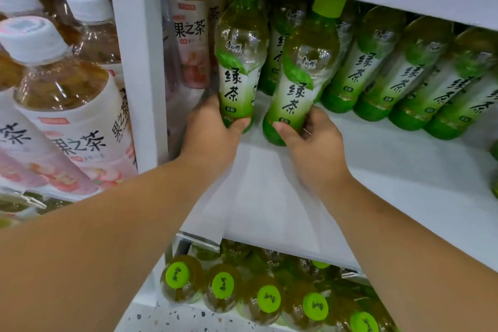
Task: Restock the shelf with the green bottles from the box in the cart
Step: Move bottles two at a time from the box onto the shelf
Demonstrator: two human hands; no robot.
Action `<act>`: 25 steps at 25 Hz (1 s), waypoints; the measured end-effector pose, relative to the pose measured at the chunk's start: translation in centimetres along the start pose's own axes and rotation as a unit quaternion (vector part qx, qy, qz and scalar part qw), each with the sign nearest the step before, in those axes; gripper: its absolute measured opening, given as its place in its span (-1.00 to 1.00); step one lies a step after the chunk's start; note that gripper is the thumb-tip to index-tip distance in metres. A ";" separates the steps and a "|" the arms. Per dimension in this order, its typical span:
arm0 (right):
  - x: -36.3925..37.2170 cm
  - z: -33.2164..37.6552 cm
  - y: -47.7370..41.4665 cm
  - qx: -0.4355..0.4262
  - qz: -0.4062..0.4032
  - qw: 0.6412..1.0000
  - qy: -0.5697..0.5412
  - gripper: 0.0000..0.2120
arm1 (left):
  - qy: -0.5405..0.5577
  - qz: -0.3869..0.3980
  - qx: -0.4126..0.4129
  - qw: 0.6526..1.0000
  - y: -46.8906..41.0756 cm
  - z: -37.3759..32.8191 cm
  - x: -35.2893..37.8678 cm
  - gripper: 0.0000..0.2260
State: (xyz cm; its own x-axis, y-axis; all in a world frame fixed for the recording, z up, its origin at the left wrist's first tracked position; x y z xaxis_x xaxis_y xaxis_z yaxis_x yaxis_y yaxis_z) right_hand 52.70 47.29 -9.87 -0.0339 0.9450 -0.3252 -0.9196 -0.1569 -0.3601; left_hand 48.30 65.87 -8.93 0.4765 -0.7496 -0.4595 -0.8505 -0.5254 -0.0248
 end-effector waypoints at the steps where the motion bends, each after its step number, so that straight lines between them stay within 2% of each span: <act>1: 0.3 -0.3 -0.7 0.004 0.002 1.000 -0.009 -0.72 | -0.005 -0.005 0.000 1.000 -0.7 0.1 0.2 -0.59; 8: 2.0 -1.6 -4.0 0.021 0.013 1.000 -0.014 -0.65 | -0.034 -0.023 -0.013 0.999 -3.1 0.3 0.9 -0.57; 12: 2.5 -1.8 -4.3 0.014 0.009 1.000 -0.016 -0.63 | 0.026 -0.032 -0.070 0.997 -4.1 1.0 1.3 -0.59; 16: 2.9 -1.9 -4.2 0.008 0.013 1.000 -0.023 -0.62 | 0.045 -0.047 -0.078 0.995 -4.3 1.1 1.4 -0.63; 25: 3.4 -1.7 -4.0 0.005 0.033 0.999 0.043 -0.57 | -0.028 -0.083 -0.067 0.994 -3.9 1.1 1.3 -0.57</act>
State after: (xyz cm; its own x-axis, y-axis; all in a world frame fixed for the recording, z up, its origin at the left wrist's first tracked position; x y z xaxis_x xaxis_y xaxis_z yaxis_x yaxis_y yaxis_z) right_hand 56.93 50.69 -11.02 -0.0612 0.9046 -0.4217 -0.9201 -0.2149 -0.3275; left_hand 51.98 67.33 -10.37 0.5908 -0.6268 -0.5080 -0.7226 -0.6912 0.0124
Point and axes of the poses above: each hand's wrist, its own y-axis away from the middle knuckle, its own x-axis out of the palm, z = x × y, the point moved 4 cm from there along -y, towards the middle knuckle, and after that the axes turned 9 degrees about -x, right-handed, at the moved point
